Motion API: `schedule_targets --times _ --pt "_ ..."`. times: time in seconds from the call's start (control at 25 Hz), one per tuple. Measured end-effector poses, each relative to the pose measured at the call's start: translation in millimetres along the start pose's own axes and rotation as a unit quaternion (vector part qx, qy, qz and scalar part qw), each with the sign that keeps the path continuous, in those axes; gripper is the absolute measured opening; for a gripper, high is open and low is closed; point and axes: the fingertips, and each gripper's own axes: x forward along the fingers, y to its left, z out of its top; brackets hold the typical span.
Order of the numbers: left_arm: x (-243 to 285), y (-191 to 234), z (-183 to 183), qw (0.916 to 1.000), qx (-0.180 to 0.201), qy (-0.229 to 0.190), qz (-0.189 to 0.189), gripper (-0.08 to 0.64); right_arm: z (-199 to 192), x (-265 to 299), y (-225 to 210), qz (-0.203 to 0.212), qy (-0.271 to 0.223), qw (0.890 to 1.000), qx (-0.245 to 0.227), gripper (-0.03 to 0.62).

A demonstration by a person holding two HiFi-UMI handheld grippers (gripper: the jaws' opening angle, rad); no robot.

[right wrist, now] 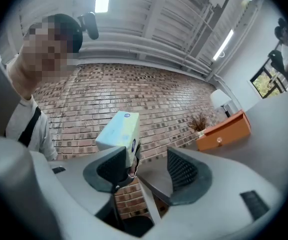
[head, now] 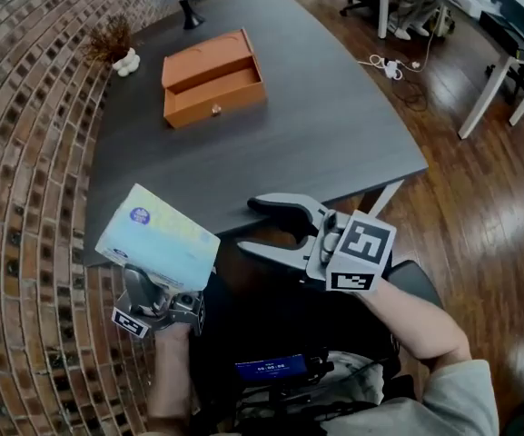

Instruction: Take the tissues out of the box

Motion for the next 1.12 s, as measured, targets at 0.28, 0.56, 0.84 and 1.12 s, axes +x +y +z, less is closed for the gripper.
schedule_targets --times 0.28,0.56,0.84,1.12 --pt "-22 5 13 0.9991 -0.025 -0.030 -0.013 0.379 6 8 2 0.010 -0.001 1.000 -0.021 0.258" --pt "-28 1 6 0.9986 -0.040 -0.033 -0.003 0.379 0 9 6 0.012 0.020 0.999 -0.025 0.256" --pt "-30 4 3 0.9984 -0.049 -0.028 0.001 0.379 1 10 4 0.009 0.019 1.000 -0.022 0.256" --pt "-29 3 -5 0.9983 -0.056 -0.019 -0.002 0.379 1 11 4 0.009 0.023 0.999 -0.026 0.256"
